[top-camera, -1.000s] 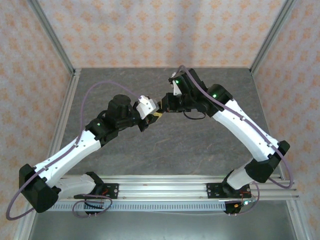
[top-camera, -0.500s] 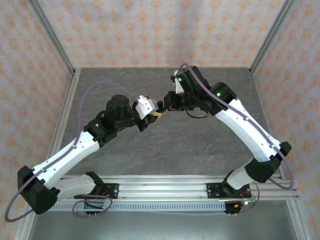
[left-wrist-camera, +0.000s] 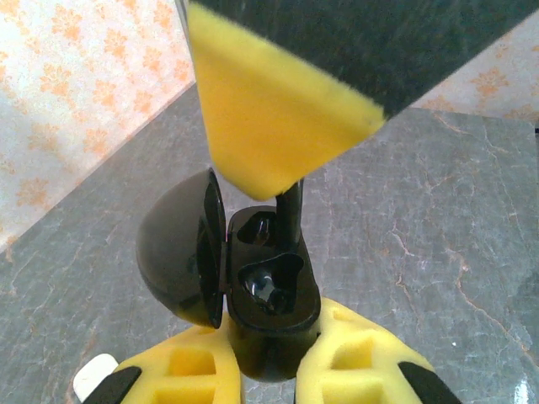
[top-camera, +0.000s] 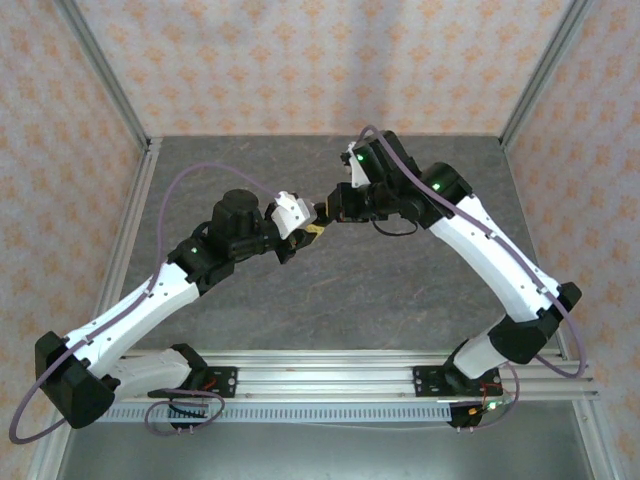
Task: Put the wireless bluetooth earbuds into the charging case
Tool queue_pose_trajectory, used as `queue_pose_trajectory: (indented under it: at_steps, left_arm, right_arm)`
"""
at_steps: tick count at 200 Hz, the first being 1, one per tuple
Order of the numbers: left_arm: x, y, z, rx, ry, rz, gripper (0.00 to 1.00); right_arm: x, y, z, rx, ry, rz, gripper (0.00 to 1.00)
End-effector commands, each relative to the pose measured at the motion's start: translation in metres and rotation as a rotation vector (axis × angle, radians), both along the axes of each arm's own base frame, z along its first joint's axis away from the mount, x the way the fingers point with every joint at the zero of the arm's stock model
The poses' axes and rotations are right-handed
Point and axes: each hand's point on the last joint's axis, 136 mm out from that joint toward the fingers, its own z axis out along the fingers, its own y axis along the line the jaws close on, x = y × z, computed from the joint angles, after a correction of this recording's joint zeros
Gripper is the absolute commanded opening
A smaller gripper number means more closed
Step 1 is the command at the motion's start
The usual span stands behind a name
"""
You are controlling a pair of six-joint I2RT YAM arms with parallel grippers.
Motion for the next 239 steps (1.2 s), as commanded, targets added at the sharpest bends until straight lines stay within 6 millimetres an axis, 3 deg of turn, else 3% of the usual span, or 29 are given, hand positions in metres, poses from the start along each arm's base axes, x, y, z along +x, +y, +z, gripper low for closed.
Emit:
queue_pose_trajectory:
  at_steps: [1,18,64,99,137,162,204,239]
  left_arm:
    - [-0.003,-0.005,0.018,-0.042,-0.051,-0.026,0.0]
    - [-0.003,-0.005,0.019,-0.043,-0.052,-0.026,0.0]
    - [-0.002,-0.006,0.019,-0.042,-0.054,-0.028,0.0]
    - [-0.001,-0.006,0.016,-0.037,-0.048,-0.027,0.0]
    - [-0.002,-0.004,0.012,-0.035,-0.049,-0.019,0.0]
    - [-0.006,-0.002,0.014,-0.058,-0.069,-0.022,0.0]
    - [-0.002,0.002,0.014,-0.044,-0.079,0.012,0.0]
    - [0.005,0.001,0.014,-0.039,-0.073,0.028,0.0]
  right_arm:
    - [-0.003,0.0,-0.01,-0.011,0.056,0.002,0.12]
    - [-0.002,-0.001,-0.013,-0.01,0.065,-0.004,0.14]
    - [0.0,-0.004,-0.011,-0.021,0.064,-0.015,0.43]
    - [0.005,-0.013,0.004,-0.017,0.009,-0.044,0.5]
    - [0.017,-0.036,0.023,-0.008,-0.06,-0.121,0.51]
    - [0.022,-0.047,0.028,0.01,-0.075,-0.161,0.46]
    - [0.012,-0.02,0.032,0.163,-0.013,-0.109,0.37]
    - [0.001,-0.004,0.016,0.133,0.019,-0.083,0.37]
